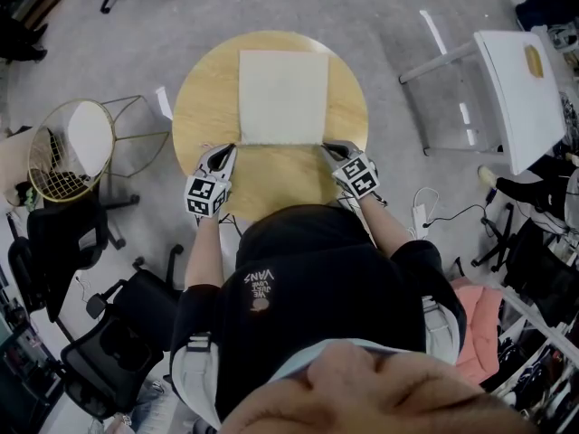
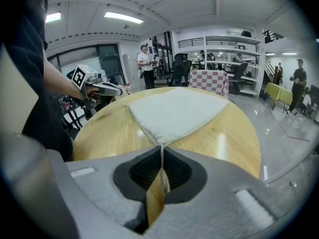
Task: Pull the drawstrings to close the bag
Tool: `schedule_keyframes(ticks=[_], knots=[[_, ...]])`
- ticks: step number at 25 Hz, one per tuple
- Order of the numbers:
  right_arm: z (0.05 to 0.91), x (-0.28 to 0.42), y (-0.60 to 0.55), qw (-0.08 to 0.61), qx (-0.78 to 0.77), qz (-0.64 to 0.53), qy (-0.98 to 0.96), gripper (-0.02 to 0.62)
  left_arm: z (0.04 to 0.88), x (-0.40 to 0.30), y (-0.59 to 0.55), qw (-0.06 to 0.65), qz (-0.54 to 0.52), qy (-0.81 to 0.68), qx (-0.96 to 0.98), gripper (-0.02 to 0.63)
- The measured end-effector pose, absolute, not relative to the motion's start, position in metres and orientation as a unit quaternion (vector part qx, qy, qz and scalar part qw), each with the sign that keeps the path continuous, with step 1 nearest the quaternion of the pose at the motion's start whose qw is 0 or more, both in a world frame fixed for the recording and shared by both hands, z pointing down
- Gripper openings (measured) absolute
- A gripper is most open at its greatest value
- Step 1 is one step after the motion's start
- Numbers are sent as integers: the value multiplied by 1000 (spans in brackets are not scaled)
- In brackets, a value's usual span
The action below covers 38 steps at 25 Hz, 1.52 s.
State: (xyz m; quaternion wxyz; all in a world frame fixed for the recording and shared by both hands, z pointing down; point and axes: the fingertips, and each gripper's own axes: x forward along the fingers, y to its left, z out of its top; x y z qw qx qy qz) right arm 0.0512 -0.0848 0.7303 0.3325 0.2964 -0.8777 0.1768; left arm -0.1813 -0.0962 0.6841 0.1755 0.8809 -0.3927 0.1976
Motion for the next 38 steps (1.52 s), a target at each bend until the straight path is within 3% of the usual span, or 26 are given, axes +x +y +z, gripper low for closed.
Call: schedule_keyframes(ticks=[7, 16, 38], knots=[[730, 52, -86, 329, 297, 181, -878, 11, 702, -181, -103, 174, 239, -373, 879, 15], [732, 57, -90, 329, 303, 189, -874, 11, 712, -175, -110, 161, 275, -335, 887, 91], [738, 58, -100, 335, 310, 197, -868, 11, 745, -168, -101, 140, 385, -241, 880, 89]])
